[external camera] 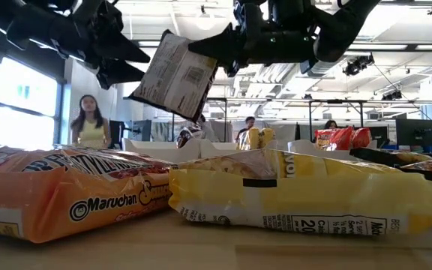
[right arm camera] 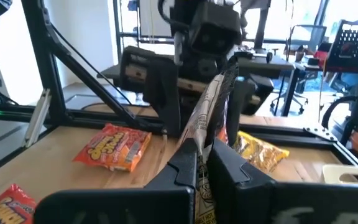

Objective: Sort Maruchan noodles
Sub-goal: Put the black noodle into the left white bin

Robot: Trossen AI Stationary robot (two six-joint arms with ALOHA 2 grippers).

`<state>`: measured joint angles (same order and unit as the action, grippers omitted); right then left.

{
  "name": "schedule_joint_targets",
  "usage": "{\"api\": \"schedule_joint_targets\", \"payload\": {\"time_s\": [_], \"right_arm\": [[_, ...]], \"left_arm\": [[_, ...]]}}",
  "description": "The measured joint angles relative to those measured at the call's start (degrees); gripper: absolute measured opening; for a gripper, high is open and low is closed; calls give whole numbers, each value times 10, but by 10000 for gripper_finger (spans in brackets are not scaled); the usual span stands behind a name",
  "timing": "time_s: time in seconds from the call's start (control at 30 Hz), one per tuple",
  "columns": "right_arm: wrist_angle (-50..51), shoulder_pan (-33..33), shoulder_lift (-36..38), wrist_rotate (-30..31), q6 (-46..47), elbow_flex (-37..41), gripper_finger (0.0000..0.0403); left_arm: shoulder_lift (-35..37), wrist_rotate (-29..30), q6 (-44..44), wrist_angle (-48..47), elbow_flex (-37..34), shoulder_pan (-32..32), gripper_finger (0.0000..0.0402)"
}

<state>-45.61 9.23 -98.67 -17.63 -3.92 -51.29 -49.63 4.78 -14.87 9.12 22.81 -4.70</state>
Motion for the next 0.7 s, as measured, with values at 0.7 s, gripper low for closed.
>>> {"api": "schedule_joint_targets", "payload": {"time_s": [0.7], "right_arm": [[-28,0,0,-15,1,0,0]], "left_arm": [[-111,-102,11,150,0,-36,234]]}}
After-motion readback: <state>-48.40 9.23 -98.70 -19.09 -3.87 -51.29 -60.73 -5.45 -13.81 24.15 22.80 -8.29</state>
